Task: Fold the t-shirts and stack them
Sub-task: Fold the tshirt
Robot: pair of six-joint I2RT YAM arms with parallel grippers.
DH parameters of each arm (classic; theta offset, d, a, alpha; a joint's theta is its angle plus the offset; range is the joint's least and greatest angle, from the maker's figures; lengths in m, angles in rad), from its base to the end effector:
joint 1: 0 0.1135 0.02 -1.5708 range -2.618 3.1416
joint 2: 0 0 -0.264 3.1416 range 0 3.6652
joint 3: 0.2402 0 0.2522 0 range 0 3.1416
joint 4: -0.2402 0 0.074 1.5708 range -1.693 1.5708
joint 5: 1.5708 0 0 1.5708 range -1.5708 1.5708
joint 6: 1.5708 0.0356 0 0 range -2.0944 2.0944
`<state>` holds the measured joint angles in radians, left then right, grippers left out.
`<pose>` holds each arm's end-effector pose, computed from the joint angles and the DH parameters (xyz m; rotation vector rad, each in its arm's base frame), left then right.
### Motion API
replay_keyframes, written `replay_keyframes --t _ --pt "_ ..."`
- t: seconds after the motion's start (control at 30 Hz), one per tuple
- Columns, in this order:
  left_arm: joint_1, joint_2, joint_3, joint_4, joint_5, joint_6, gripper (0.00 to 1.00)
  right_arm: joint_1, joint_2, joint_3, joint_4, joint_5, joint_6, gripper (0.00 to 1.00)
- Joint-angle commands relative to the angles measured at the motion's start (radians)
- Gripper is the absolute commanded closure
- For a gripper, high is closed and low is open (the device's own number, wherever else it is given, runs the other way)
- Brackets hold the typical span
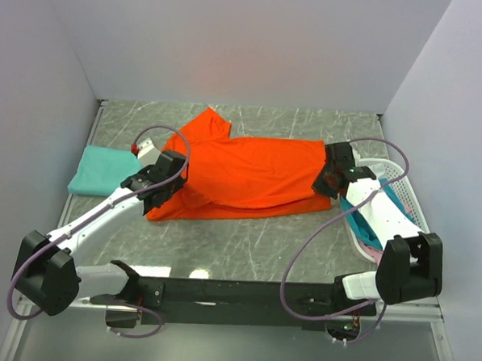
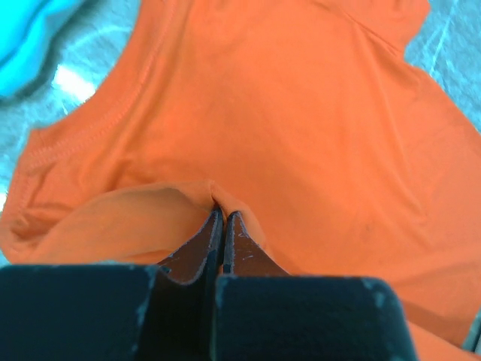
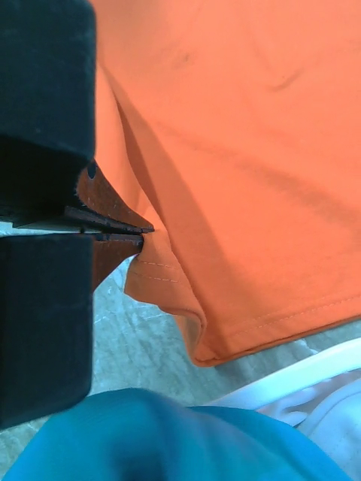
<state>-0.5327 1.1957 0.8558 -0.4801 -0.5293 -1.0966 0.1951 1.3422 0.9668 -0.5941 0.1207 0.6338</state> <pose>0.2208 -0.1093 0.2575 -0.8572 2.0952 -0.2268 0.2676 0.0485 0.2465 0.5988 2.4675 0.1765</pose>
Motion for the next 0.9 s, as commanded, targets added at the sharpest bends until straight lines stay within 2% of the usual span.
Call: replay_keyframes --t 0.0,0.4,0.6,0.87 --pt "0.036 0.013 0.052 0.055 0.022 0.056 0.99 -0.014 0.024 0.059 0.011 0.010 -0.011 1.00" --pt "0.120 0.139 0.106 0.136 0.118 0.158 0.99 -0.042 0.129 0.128 0.028 -0.024 -0.006 1.00" --pt "0.140 0.215 0.138 0.189 0.121 0.142 0.99 -0.056 0.196 0.168 0.030 -0.033 0.000 1.00" --pt "0.165 0.330 0.216 0.179 0.130 0.171 0.99 -0.066 0.265 0.210 0.034 -0.044 0.003 1.00"
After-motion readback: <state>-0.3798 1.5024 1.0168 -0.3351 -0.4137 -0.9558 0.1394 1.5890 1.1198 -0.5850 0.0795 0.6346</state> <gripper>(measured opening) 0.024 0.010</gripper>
